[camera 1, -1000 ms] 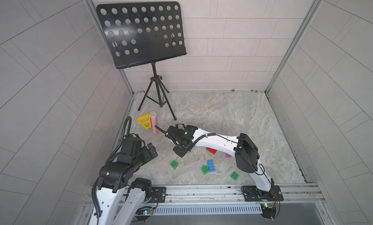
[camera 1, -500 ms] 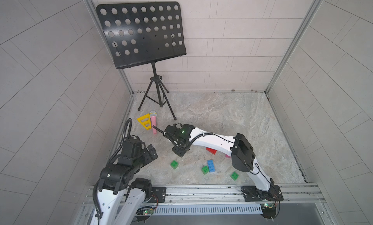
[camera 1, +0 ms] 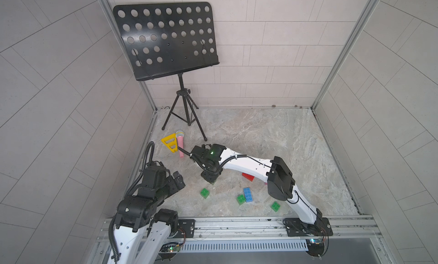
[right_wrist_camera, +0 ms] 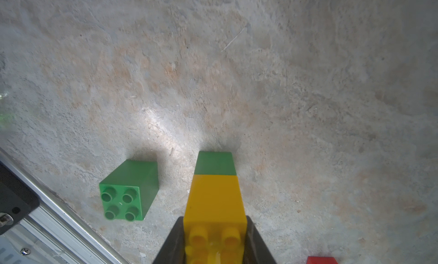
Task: Assemble the letter r with lego
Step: Assemble the lego brick with the lego brick.
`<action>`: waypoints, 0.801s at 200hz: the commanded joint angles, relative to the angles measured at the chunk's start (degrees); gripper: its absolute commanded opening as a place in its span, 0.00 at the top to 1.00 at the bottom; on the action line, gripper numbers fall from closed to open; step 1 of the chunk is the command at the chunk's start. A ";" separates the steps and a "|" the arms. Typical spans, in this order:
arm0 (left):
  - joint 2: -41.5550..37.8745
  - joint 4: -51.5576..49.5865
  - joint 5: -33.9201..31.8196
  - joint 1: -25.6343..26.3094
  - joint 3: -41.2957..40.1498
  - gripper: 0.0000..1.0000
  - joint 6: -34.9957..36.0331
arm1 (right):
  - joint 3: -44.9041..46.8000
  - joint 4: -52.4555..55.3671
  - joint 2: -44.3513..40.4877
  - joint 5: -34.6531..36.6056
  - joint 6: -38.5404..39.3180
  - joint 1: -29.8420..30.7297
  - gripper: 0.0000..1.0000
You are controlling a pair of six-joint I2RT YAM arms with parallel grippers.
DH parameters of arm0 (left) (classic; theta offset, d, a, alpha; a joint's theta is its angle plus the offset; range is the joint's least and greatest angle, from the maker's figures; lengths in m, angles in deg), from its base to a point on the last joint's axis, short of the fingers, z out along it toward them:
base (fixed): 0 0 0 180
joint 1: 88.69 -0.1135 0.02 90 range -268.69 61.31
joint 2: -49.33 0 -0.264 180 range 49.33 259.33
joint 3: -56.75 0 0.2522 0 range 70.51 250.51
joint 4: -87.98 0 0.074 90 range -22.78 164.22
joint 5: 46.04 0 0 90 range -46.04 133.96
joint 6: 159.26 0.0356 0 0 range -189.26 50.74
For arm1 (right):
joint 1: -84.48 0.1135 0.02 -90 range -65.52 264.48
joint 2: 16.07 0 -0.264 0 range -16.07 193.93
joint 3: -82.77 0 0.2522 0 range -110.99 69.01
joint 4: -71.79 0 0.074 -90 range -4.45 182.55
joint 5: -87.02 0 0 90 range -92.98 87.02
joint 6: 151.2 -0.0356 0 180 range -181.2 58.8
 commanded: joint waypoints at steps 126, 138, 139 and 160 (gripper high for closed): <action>-1.30 1.31 1.06 0.10 -0.89 0.00 0.98 | 13.47 5.55 6.36 -2.98 -2.52 -1.57 1.00; -1.31 1.34 1.07 0.12 -0.90 0.00 0.99 | 15.45 5.19 4.69 -2.69 -2.83 -1.81 1.00; -1.27 1.34 1.11 0.10 -0.90 0.00 0.97 | 15.60 5.18 4.57 -2.68 -2.90 -1.79 1.00; -1.33 1.41 1.42 0.10 -0.98 0.00 1.03 | 18.45 5.08 2.49 -2.38 -3.52 -1.95 1.00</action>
